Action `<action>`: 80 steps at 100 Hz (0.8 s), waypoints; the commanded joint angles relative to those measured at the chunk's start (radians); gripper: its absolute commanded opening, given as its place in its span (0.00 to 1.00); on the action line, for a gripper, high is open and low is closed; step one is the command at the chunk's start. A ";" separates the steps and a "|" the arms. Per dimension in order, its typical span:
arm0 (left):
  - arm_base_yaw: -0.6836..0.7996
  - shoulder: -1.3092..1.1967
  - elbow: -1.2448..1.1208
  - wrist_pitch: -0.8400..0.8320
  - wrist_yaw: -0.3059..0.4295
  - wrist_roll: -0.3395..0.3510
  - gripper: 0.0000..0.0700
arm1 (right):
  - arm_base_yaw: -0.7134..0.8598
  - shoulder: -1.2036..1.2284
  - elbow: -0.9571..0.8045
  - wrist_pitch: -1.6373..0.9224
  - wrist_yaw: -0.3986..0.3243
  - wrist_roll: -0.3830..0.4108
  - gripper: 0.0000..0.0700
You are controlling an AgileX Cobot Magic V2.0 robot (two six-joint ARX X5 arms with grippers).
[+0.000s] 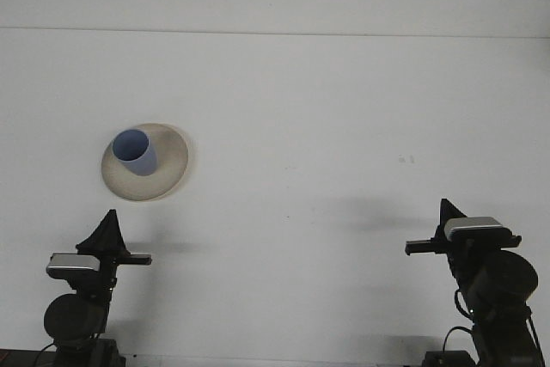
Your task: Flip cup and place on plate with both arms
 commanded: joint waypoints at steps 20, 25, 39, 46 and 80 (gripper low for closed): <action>0.000 -0.002 -0.020 0.012 -0.001 -0.006 0.02 | 0.000 -0.141 -0.108 0.202 0.032 0.003 0.00; 0.000 -0.002 -0.020 0.012 -0.001 -0.006 0.02 | 0.000 -0.192 -0.161 0.262 0.032 0.006 0.00; 0.000 -0.002 -0.020 0.012 -0.001 -0.006 0.02 | 0.000 -0.343 -0.300 0.336 0.031 0.006 0.00; 0.000 -0.002 -0.020 0.012 -0.001 -0.006 0.02 | 0.000 -0.410 -0.353 0.335 0.031 0.006 0.00; 0.000 -0.002 -0.020 0.010 -0.001 -0.006 0.02 | 0.001 -0.482 -0.532 0.418 0.034 0.015 0.00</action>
